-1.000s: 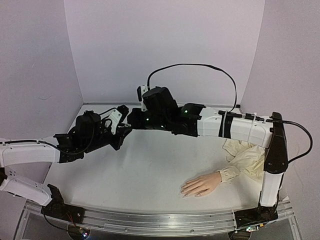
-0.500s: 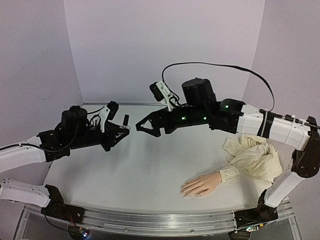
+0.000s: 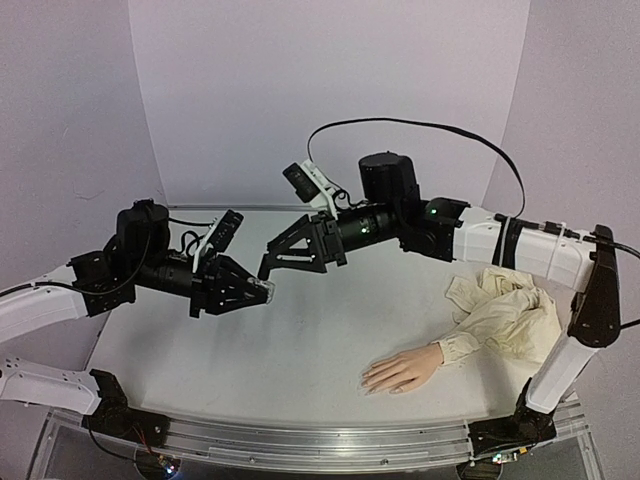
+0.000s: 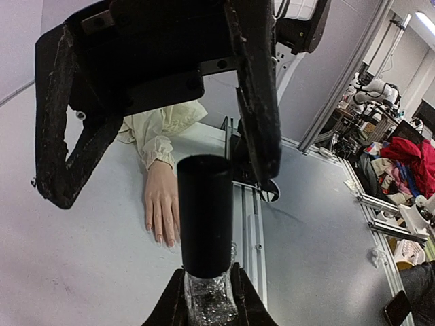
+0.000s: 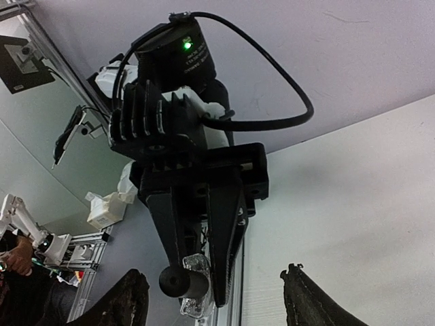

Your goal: Paint the nails

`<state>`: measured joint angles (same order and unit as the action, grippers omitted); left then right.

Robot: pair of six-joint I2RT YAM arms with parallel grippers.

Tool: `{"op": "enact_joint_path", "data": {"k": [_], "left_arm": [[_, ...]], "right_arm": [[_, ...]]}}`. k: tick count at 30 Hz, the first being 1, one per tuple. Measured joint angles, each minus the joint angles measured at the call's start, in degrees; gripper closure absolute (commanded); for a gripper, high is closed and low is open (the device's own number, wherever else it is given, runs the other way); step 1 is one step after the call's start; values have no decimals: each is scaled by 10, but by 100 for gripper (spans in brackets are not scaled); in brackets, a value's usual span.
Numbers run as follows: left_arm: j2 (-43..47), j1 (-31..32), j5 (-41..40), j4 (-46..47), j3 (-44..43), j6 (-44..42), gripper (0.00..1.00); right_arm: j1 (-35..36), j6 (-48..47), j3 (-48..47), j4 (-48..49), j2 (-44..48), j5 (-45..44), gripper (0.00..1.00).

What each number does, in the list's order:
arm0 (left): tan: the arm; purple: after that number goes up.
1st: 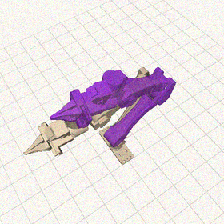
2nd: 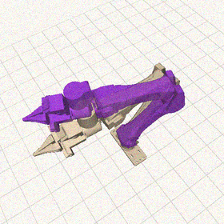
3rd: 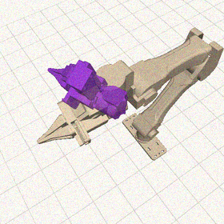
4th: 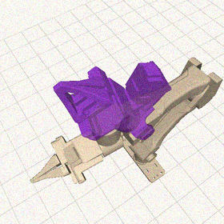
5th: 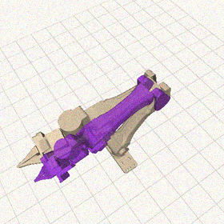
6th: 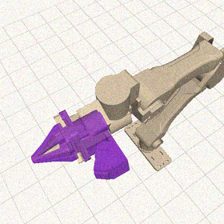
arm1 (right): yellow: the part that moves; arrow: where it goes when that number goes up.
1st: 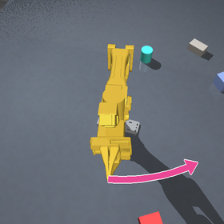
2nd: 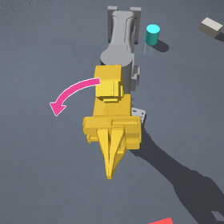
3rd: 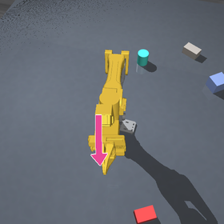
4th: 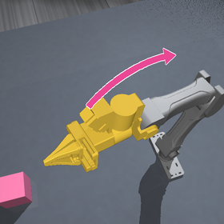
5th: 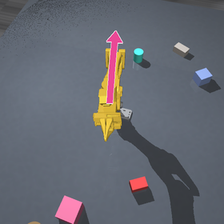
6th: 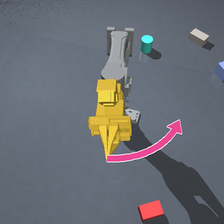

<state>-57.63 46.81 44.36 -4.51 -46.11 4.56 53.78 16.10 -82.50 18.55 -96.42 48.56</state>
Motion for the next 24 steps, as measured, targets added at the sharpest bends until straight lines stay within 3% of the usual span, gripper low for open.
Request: {"op": "enact_joint_path", "data": {"k": [11, 18, 24], "left_arm": [[-21, 0, 42, -1, -14, 0, 100], [-22, -3, 44, -4, -16, -1, 100], [-17, -2, -27, -26, -17, -5, 100]], "right_arm": [[10, 33, -16, 47, -32, 65, 67], [20, 40, -25, 65, -47, 83, 98], [19, 37, -12, 74, -47, 41, 100]]}}
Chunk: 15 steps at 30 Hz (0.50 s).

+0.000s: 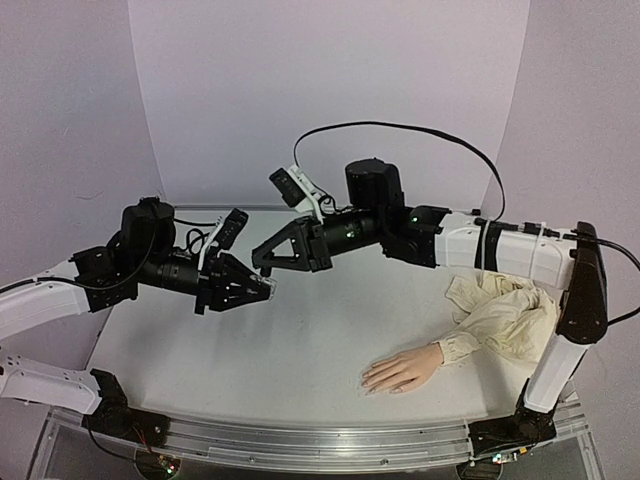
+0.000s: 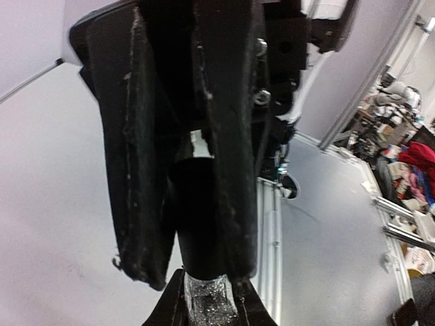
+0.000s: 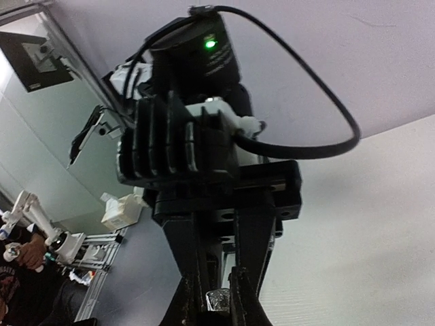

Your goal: Paint the nails

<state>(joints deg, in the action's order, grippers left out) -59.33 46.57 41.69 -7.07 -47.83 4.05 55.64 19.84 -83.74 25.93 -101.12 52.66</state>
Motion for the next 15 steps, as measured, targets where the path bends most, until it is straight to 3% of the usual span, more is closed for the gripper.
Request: {"op": "enact_joint_path", "data": {"k": [4, 9, 12, 15], "left_arm": [[-4, 0, -138, -22, -2, -17, 100], [-47, 3, -330, 38, -2, -54, 100], [-90, 4, -386, 94, -2, -66, 100], [-122, 4, -399, 116, -2, -68, 100]], "right_arm": [[5, 20, 21, 11, 0, -147, 100], [57, 91, -26, -28, -29, -502, 100], [87, 146, -71, -58, -63, -686, 100], [97, 185, -92, -82, -89, -771, 100]]}}
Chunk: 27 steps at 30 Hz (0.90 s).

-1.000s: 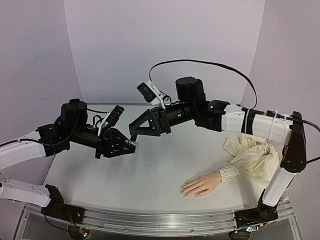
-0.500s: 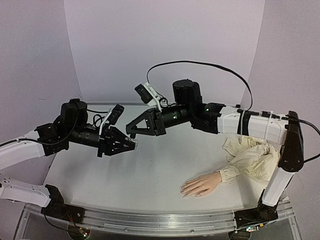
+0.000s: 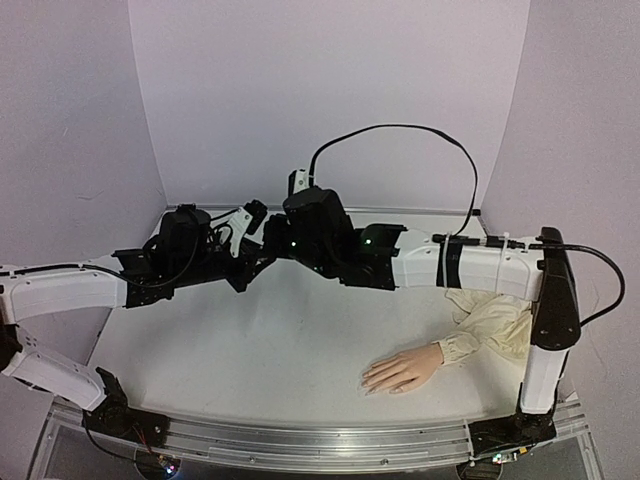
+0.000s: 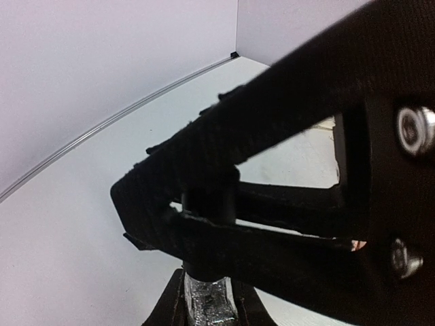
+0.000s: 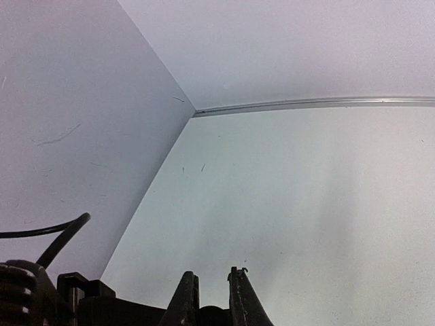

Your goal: Paint the nails

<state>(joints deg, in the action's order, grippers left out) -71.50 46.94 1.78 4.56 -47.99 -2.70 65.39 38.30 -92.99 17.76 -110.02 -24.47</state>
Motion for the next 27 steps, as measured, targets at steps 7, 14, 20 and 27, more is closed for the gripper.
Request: {"op": "enact_joint_path", "data": {"k": [7, 14, 20, 27], "left_arm": [[30, 9, 10, 50, 59, 28, 100], [106, -2, -4, -11, 67, 48, 100], [126, -14, 63, -89, 30, 42, 100], [137, -15, 338, -121, -6, 26, 100]], "right_arm": [[11, -24, 19, -7, 13, 6, 62], [2, -107, 89, -41, 96, 130, 17], [-74, -164, 146, -19, 172, 368, 11], [-116, -184, 151, 21, 170, 585, 31]]}}
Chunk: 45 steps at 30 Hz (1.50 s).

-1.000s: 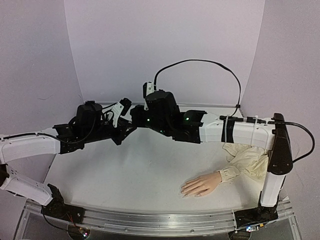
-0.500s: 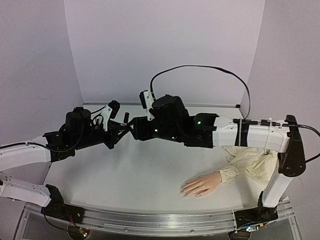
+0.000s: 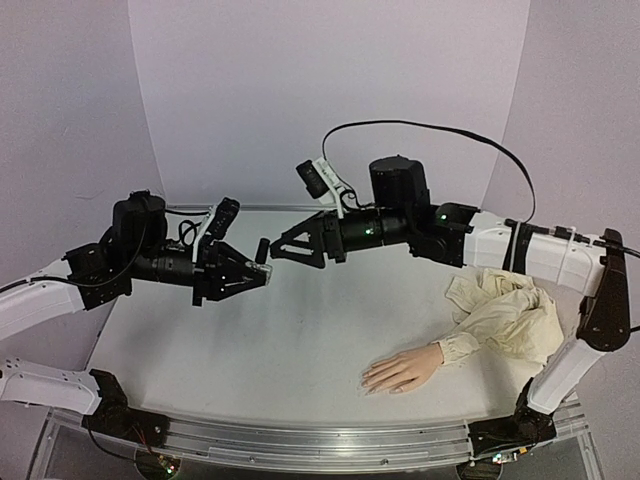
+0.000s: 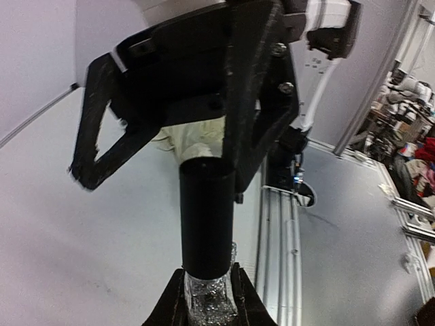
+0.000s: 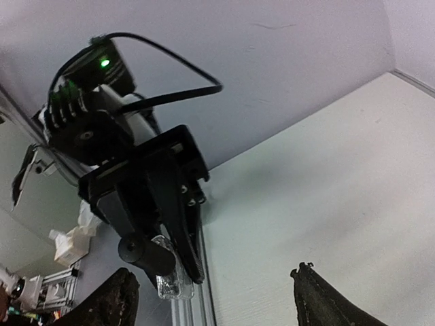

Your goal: Paint the nails

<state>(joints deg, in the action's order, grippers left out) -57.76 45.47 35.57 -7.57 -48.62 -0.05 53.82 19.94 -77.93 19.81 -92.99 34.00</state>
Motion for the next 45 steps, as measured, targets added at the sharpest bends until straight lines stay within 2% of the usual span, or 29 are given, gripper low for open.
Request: {"op": "enact_joint_path", "data": {"k": [4, 7, 13, 15, 18, 24, 30, 32, 34, 36, 38, 39, 42, 45], "left_arm": [[-4, 0, 91, 0, -17, 7, 100], [-17, 0, 128, 0, -27, 12, 100], [-42, 0, 170, 0, -35, 16, 100], [-47, 0, 177, 0, -35, 16, 100], [-52, 0, 187, 0, -35, 16, 100], [-55, -1, 184, -1, -36, 16, 100], [-50, 0, 128, -19, -39, 6, 100], [-44, 3, 68, -31, -39, -2, 100], [-39, 6, -9, -36, -39, -4, 100], [-40, 11, -125, -33, -38, -6, 100], [-46, 13, -205, -24, -34, -11, 100], [-48, 14, -234, -20, -31, -12, 100], [-56, 21, -289, -8, -26, -11, 100], [-71, 32, -316, 9, -20, -8, 100]], "right_arm": [[5, 15, -16, 48, -21, 104, 38], [12, 28, -24, 87, -39, 152, 42], [22, 40, -29, 118, -60, 191, 63], [24, 45, -33, 125, -64, 199, 63], [25, 47, -37, 134, -66, 207, 80], [25, 50, -39, 151, -71, 219, 100], [24, 50, -29, 163, -73, 194, 100], [23, 50, -23, 162, -73, 157, 100], [22, 51, -21, 152, -74, 83, 100], [30, 62, -27, 128, -75, -45, 100], [58, 89, -65, 73, -91, -210, 100], [81, 107, -96, 39, -106, -311, 100], [121, 147, -150, -11, -140, -489, 100], [136, 175, -164, -36, -153, -568, 100]]}}
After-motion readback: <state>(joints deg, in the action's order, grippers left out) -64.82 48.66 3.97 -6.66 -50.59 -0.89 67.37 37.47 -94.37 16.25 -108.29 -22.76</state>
